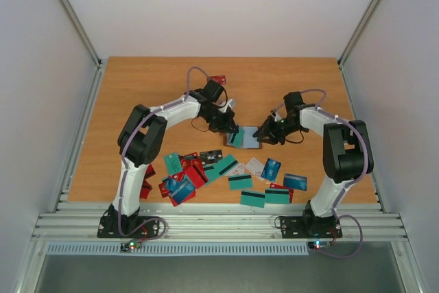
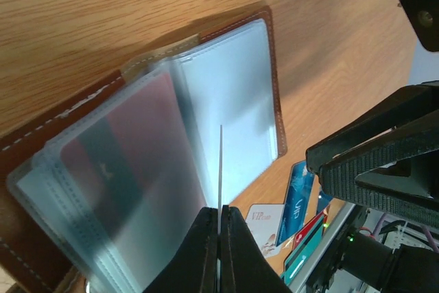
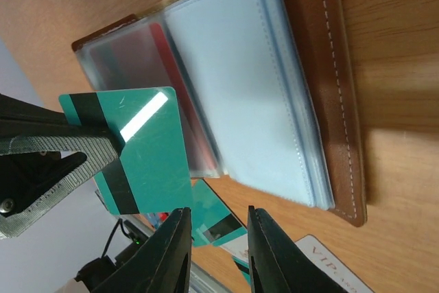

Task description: Put the credit cards into the card holder

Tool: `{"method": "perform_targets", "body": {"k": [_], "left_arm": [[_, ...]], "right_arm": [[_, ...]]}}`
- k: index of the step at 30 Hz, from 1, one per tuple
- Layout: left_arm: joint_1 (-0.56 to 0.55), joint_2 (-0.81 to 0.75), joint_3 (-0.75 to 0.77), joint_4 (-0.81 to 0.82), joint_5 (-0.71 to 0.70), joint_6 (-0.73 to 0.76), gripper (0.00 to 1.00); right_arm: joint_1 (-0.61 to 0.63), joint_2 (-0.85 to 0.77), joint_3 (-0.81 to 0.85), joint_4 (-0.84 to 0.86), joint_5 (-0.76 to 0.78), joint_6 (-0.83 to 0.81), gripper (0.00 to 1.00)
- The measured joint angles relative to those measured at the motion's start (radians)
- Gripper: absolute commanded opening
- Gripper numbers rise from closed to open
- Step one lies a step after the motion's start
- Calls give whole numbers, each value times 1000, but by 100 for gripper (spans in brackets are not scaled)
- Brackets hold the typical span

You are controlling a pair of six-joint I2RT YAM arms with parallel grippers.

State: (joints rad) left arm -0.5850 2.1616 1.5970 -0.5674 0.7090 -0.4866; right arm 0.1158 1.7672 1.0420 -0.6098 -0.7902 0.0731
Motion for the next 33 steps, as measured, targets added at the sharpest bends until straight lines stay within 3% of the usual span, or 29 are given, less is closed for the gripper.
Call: {"method": "perform_targets", "body": {"k": [11, 33], "left_arm": [[0, 18, 0, -34, -31, 3, 0], [0, 48, 9, -35, 31, 43, 0]], "right_arm": [[0, 135, 55, -8, -25, -33, 25], [0, 151, 68, -31, 8, -42, 23]]}}
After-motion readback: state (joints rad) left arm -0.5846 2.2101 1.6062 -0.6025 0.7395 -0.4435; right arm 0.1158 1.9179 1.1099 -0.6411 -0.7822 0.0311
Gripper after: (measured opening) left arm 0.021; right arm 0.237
